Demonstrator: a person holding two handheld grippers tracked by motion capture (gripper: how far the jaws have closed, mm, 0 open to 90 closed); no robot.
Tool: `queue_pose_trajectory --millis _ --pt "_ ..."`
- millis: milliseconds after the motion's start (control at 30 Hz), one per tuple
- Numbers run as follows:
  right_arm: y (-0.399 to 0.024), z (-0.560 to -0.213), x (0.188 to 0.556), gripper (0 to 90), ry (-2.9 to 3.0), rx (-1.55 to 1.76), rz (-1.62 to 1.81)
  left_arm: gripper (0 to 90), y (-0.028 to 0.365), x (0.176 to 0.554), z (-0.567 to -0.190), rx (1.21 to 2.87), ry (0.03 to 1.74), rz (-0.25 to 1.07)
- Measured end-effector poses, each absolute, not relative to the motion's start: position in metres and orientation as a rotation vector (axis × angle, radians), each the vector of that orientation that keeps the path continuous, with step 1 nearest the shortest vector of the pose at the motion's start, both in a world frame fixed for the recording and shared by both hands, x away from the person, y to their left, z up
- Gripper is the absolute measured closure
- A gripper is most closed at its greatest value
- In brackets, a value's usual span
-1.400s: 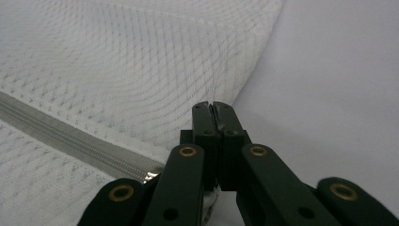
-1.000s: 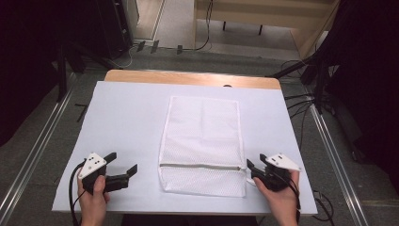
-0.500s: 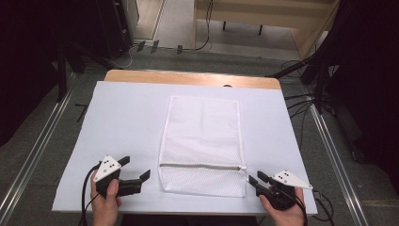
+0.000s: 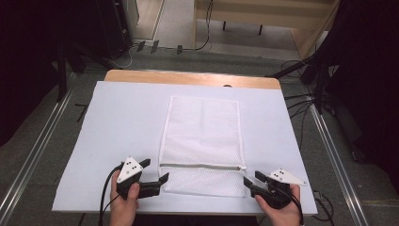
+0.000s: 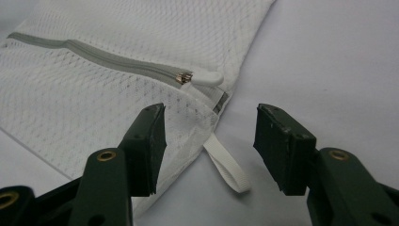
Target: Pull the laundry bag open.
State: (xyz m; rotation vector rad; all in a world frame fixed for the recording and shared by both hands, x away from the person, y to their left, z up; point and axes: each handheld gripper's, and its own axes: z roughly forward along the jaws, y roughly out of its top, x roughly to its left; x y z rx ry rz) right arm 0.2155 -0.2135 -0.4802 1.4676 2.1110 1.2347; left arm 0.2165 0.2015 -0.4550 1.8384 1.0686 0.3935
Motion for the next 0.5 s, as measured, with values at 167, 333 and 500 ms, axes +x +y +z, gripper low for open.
queue_pose_trajectory --millis 167,333,500 --pt "-0.209 -0.483 0.218 45.7 2.129 1.451 1.223 15.4 0.186 0.217 -0.454 1.852 1.046 0.374" --pt "-0.201 -0.486 0.228 46.6 2.148 1.416 1.186 15.7 0.167 0.219 -0.454 1.883 1.01 0.359" --pt "-0.191 -0.489 0.232 50.1 2.156 1.38 1.143 16.1 0.148 0.223 -0.454 1.909 0.991 0.329"
